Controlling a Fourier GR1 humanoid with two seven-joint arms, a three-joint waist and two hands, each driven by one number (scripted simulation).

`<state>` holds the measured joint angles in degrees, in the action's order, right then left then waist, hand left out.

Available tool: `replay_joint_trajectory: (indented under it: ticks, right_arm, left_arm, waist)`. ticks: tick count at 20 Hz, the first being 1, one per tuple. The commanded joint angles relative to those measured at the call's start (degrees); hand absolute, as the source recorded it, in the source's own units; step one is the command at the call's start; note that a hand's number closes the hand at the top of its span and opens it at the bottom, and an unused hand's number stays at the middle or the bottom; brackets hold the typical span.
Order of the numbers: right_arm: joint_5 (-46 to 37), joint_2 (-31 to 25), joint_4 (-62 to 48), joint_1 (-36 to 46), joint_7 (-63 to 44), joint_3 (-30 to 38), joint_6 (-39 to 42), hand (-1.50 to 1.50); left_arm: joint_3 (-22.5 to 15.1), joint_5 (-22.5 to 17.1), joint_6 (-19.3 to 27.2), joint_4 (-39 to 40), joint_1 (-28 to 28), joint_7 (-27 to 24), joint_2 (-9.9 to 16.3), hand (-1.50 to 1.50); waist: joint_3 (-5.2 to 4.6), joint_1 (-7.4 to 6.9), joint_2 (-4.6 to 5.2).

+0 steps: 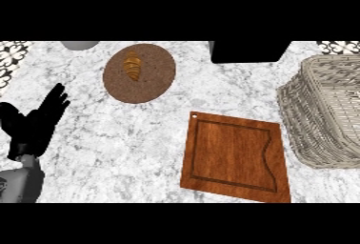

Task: Pick the cupcake from the cutting board and place it in the basket

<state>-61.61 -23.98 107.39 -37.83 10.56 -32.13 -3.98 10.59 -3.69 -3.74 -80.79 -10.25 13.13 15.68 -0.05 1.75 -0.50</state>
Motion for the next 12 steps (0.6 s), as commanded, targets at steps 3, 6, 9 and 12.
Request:
replay_joint_trajectory:
  ticks: [3,6,9,12]
  right_arm:
    - [0.87,-7.49,3.23,-14.80,7.66,-2.48,-12.31,1.50]
    - [11.33,-6.63,6.91,-18.14,13.28,-4.77,-12.83,1.50]
    - [18.93,-8.07,12.32,-21.07,20.95,-8.50,-13.84,1.50]
    - [23.18,-11.90,19.93,-24.71,26.41,-6.80,-18.23,1.50]
  left_arm:
    - [-0.38,1.46,1.73,1.05,-1.70,-0.78,-1.11,0.00]
    - [-0.81,-0.80,-1.04,-3.88,0.59,2.96,-0.06,0.00]
    - [-0.28,0.32,-0.05,-0.92,0.35,0.52,-0.27,0.00]
    - [0.30,-0.48,-0.88,-1.31,2.33,-0.77,-0.31,0.00]
  waist:
    - [0.05,-0.52,0.36]
    - [0.13,-0.81,0.17]
    - [0.12,-0.42,0.30]
    - [0.07,-0.61,0.15]
